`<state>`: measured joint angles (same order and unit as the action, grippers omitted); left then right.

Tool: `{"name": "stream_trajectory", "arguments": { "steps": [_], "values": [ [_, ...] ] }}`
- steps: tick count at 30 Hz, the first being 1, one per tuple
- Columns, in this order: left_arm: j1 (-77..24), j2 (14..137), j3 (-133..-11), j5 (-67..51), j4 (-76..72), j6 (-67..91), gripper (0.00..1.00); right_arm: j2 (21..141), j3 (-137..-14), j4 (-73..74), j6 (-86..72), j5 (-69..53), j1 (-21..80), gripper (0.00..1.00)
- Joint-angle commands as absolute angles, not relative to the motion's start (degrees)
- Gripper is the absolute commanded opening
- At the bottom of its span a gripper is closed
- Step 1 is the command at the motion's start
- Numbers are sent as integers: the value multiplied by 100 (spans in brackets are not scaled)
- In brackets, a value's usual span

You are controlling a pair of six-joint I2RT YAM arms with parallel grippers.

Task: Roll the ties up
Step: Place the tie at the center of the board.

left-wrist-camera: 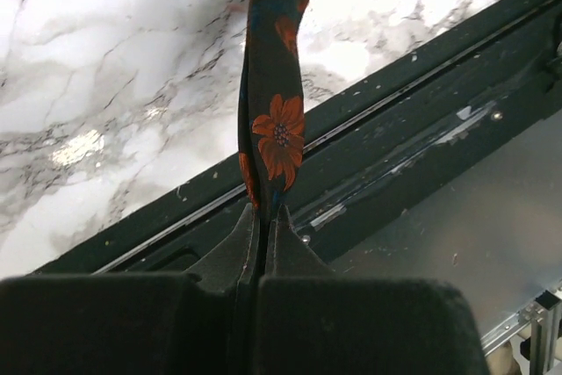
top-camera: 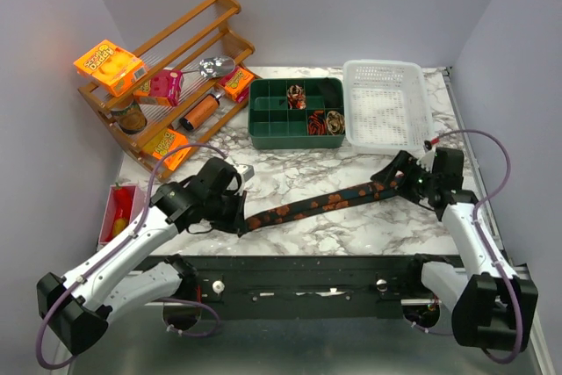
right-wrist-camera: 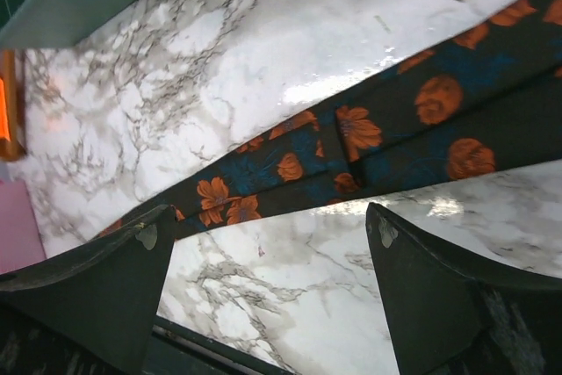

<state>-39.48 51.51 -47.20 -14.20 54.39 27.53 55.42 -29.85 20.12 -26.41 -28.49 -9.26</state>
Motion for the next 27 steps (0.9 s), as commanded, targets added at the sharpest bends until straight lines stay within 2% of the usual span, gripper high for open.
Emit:
{"name": "stream_trajectory", "arguments": {
  "steps": [1, 7, 10, 14, 17, 22, 25, 27],
  "values": [
    [-3929, 5317, -4878, -994, 6028, 2786, 0, 5765, -3357, 2145, -2453, -1839, -12, 96],
    [-3911, 5669, -4878, -537, 6460, 2813, 0, 6484, -3691, 2092, -2233, -1179, 1087, 96],
    [-3902, 5801, -4913, -290, 6565, 2900, 13, 6958, -3972, 2109, -2180, -862, 1597, 96],
    [-3850, 6116, -5071, 174, 6723, 3041, 37, 7504, -4402, 2241, -2092, -388, 2170, 96],
    [-3814, 6362, -5168, 675, 6952, 3217, 47, 7786, -4771, 2443, -2004, 173, 2600, 96],
    [-3814, 6566, -5299, 1502, 7365, 3673, 55, 8112, -5071, 2733, -1899, 650, 2935, 95],
    [-3814, 6451, -5370, 1608, 7313, 3700, 56, 8191, -5036, 2769, -1890, 738, 2953, 96],
    [-3814, 6346, -5361, 1277, 6973, 3657, 56, 8218, -5001, 2804, -1907, 799, 2953, 96]
  ]
}}
